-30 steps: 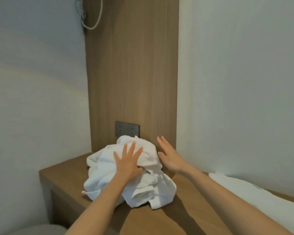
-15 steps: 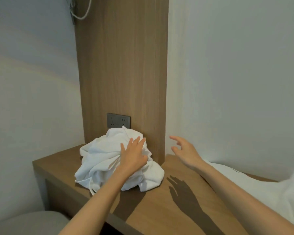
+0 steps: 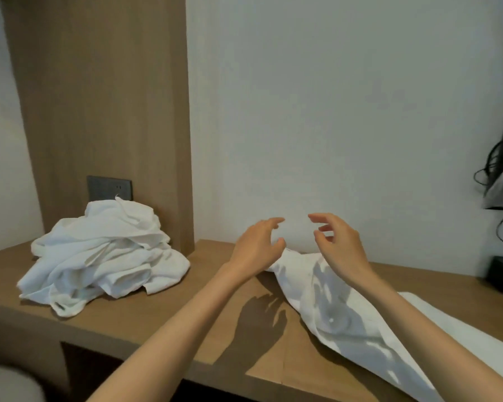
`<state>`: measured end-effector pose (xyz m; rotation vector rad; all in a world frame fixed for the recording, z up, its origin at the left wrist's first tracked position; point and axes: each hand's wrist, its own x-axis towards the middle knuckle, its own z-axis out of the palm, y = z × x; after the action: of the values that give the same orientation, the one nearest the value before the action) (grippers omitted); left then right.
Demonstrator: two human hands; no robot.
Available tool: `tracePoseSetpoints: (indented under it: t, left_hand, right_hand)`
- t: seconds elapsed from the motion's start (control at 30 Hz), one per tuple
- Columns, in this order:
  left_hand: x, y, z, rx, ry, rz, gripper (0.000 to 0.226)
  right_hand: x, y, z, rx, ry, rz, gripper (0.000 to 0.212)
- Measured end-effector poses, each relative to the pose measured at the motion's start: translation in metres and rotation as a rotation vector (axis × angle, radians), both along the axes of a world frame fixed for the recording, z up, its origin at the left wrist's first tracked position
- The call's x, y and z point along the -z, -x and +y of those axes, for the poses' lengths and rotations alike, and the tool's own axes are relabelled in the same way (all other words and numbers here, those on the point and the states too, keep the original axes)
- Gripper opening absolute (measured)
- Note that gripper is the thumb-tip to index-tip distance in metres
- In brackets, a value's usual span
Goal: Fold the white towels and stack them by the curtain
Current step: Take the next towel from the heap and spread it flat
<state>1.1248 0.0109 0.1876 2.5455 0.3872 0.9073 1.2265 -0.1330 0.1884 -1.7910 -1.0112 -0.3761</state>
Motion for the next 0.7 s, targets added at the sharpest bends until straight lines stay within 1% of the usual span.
tracePoseSetpoints:
  t: [0.1,0.2,0.27,0.33,0.4,0.43,0.5,0.53,0.63,0.7]
  left_hand:
    - [0.018,-0.03,-0.029,0.101,0.127,0.111,0.048]
    - [0.039,-0.059,-0.051,0.121,0.175,0.264,0.058]
    - [0.052,-0.074,-0.058,0.097,0.212,0.302,0.06]
    - [0.062,-0.084,-0.06,0.084,0.29,0.298,0.06]
    - [0.068,-0.09,-0.059,0.073,0.396,0.245,0.054]
    - [0.069,-0.09,-0.058,0.066,0.454,0.187,0.046]
    - [0.069,-0.084,-0.054,0.048,0.533,0.026,0.029]
    - [0.068,-0.077,-0.052,0.038,0.545,-0.053,0.026]
    - [0.066,-0.042,-0.039,0.016,0.575,-0.222,0.027]
    - [0.067,-0.01,-0.031,-0.005,0.618,-0.316,0.029]
  right_hand:
    - [0.012,-0.017,-0.039,0.109,0.007,0.062,0.03]
    - [0.03,-0.032,-0.066,0.175,0.095,0.142,0.03]
    - [0.045,-0.04,-0.075,0.192,0.173,0.204,0.031]
    - [0.059,-0.048,-0.081,0.181,0.238,0.268,0.035]
    - [0.072,-0.052,-0.084,0.148,0.296,0.347,0.039]
    - [0.078,-0.052,-0.084,0.122,0.317,0.398,0.04]
    - [0.089,-0.052,-0.083,0.068,0.379,0.463,0.042]
    - [0.091,-0.052,-0.08,0.048,0.423,0.467,0.041]
    - [0.092,-0.049,-0.067,0.027,0.503,0.458,0.042]
    - [0.089,-0.046,-0.057,0.019,0.59,0.413,0.044]
